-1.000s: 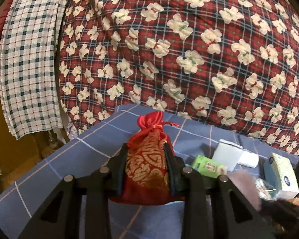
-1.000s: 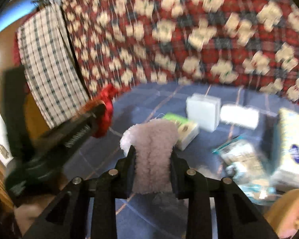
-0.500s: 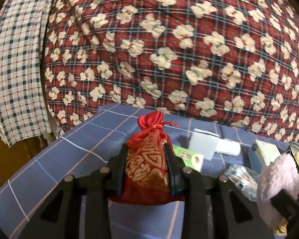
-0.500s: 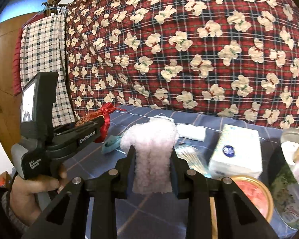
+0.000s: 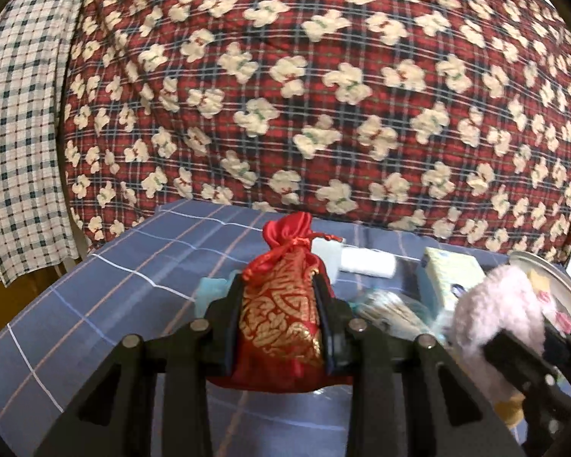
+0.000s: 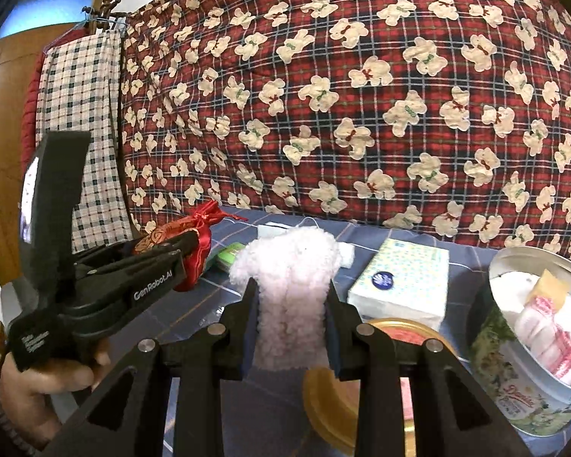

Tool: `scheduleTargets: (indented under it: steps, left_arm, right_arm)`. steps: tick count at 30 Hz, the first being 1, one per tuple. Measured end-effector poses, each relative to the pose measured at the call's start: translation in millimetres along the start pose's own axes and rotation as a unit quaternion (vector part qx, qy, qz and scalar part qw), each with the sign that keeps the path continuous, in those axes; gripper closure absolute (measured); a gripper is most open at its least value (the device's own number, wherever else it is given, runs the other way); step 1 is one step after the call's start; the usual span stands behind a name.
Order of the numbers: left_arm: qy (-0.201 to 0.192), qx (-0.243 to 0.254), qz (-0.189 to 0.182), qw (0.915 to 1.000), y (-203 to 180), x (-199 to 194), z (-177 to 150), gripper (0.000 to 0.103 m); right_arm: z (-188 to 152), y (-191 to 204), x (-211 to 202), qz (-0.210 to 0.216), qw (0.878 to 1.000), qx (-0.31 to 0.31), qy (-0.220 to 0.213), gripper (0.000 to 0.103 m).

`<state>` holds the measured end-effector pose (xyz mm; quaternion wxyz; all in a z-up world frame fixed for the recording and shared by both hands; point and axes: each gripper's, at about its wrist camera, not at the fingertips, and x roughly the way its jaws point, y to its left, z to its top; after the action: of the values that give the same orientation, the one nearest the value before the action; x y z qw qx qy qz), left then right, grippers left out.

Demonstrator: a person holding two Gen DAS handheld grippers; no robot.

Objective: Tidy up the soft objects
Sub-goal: 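Carry the red pouch and pink puff with both tools over the tin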

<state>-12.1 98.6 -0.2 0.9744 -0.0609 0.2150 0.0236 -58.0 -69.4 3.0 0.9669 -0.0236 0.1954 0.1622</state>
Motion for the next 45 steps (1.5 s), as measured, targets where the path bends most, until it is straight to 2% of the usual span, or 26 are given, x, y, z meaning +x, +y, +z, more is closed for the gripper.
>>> scheduleTargets:
  steps: [15,22,45]
  left_arm:
    - [-0.002,0.009,-0.028,0.9996,-40.6,-28.8,-20.8,0.071]
    - [0.0,0.023,-0.046,0.9987,-62.0,-38.3,-26.5,0.071]
    - [0.007,0.054,-0.101,0.9934,-129.1,-54.1,-39.5,0.071]
  right_arm:
    - [-13.2,-12.3,-29.3,-0.026,0.999,0.0,-0.021,0.07]
    - [-17.6,-32.2,-48.7,-0.053,0.998,0.007,-0.046,0.07]
    - [-25.9,-104.4,-89.8,-0.121,0.99,0.047,-0.063,0.07]
